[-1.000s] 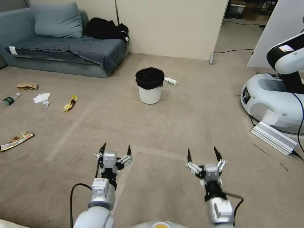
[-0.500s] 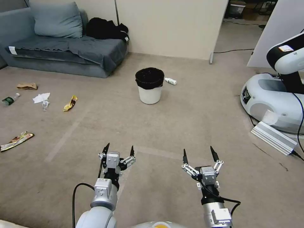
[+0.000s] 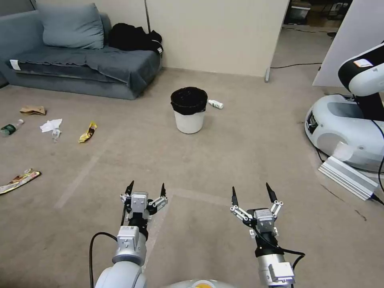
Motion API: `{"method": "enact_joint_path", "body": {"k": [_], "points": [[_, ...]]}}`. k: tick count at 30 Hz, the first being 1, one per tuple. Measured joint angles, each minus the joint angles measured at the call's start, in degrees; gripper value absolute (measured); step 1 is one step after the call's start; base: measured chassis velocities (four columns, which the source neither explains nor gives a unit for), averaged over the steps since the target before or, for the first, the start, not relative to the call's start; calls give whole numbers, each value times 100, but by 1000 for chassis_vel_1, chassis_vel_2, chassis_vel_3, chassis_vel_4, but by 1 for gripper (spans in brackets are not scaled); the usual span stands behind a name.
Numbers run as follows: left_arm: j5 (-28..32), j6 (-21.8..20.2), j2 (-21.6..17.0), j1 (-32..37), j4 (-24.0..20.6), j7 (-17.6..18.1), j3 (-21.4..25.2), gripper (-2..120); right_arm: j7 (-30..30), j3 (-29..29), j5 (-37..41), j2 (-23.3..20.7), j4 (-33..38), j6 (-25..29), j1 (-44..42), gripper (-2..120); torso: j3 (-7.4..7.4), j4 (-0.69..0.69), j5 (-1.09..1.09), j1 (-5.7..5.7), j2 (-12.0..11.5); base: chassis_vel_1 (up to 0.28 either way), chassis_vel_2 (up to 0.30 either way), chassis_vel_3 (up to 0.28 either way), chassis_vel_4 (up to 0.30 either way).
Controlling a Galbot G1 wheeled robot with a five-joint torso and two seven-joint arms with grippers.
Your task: Pick up the trash bin, then pick up the garbage from the floor and place it into the trash bin.
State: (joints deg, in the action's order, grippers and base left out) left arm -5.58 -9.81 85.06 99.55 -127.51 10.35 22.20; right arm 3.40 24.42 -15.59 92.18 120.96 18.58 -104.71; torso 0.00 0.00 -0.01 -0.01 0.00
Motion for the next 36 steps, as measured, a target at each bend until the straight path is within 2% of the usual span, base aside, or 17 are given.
{"method": "enact_joint_path", "body": {"k": [13,36], "points": [[-38,68,-12,202,-109,110,1,100,-70,111,89,-3,37,-17,48,100,0,1,1,1,0,-253,260,264,-267],[-99,99,-22,318,-186,144,-62,100,-99,124,111,-4,114,-94,88,100,0,-1,-1,1,0,-334,324,335,-339]]}}
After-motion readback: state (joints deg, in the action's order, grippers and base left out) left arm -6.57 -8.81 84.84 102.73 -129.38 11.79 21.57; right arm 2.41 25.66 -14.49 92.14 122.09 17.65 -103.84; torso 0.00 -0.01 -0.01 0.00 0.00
